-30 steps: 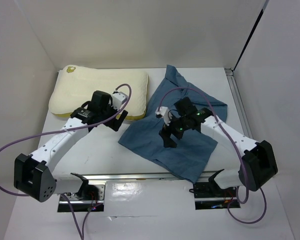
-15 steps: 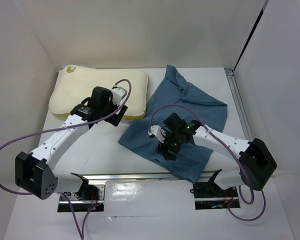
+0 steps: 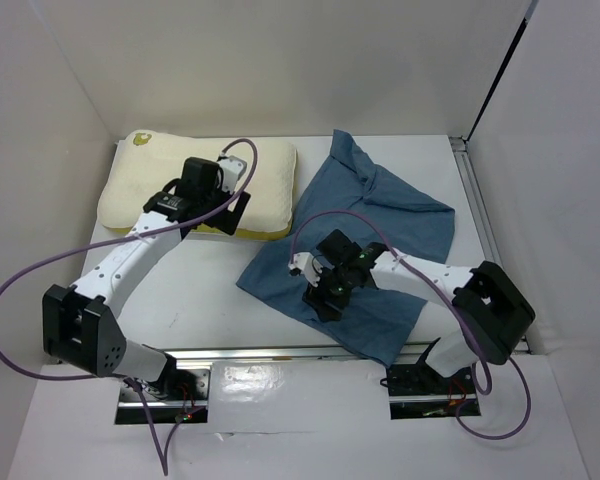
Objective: Put the pillow into the pillowcase
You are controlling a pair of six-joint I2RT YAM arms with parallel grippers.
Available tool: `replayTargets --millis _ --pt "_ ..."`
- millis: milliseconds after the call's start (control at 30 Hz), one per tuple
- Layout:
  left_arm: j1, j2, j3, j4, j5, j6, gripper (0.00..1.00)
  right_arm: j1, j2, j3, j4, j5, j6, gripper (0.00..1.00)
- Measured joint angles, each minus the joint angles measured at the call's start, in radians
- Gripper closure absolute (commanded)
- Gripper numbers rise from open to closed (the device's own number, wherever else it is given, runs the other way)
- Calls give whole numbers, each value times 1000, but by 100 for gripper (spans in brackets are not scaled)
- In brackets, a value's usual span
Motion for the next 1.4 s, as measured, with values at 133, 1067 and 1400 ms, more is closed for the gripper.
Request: replayTargets --millis 133,1067,1400 --pt "13 24 24 -6 -3 -21 1 2 14 0 16 -14 14 33" --pt "52 63 71 -40 -4 -76 1 98 30 -17 127 61 43 41" --pt "52 63 71 -44 -3 -76 1 122 79 -18 154 103 71 43"
